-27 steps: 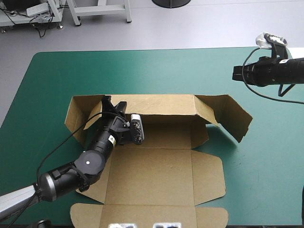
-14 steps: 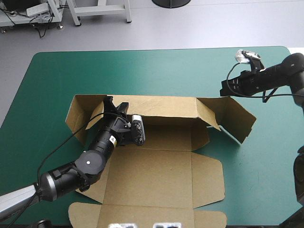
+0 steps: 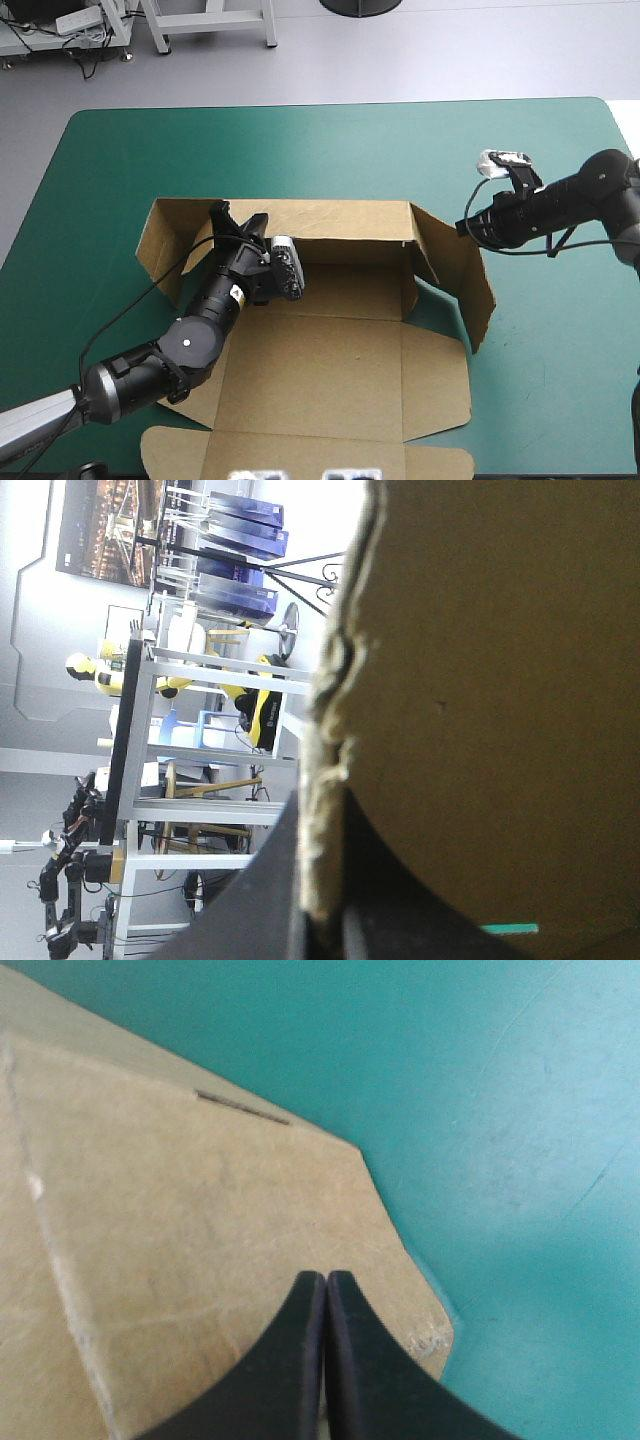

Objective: Fold the box

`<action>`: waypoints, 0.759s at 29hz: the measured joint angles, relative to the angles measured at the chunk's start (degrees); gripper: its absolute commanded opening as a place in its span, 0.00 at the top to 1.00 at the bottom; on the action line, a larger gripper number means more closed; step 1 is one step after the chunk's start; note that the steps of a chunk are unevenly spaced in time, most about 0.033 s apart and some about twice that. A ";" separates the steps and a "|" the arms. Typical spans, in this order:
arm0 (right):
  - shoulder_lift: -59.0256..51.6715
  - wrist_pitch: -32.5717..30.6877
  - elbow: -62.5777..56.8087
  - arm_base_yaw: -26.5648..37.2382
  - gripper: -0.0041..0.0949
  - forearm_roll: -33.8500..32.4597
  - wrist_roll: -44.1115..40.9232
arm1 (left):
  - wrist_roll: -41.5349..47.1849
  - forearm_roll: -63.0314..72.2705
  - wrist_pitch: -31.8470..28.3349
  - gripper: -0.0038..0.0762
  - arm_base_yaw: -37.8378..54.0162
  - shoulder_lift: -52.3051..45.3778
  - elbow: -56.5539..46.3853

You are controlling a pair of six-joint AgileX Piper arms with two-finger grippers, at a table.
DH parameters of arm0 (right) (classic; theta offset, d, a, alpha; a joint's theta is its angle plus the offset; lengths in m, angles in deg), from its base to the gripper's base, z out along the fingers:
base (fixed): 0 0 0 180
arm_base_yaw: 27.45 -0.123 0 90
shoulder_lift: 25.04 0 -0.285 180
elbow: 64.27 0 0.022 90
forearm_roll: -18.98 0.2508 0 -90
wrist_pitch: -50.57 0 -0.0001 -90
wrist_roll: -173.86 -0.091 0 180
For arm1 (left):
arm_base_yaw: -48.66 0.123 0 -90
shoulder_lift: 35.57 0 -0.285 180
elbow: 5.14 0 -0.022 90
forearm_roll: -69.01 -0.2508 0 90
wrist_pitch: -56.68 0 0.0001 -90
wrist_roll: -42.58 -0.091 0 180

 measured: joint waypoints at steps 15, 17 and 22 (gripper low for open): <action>-15.45 17.69 -28.23 0.00 0.96 21.03 33.61 | 0.49 0.00 -0.89 0.97 0.00 0.00 0.00; -15.48 18.77 -29.57 0.00 0.89 23.26 37.35 | 0.49 0.00 -0.94 0.97 0.00 0.00 0.00; -15.48 19.51 -30.65 0.00 0.65 23.71 41.46 | 0.49 0.00 -0.94 0.97 0.00 0.00 0.00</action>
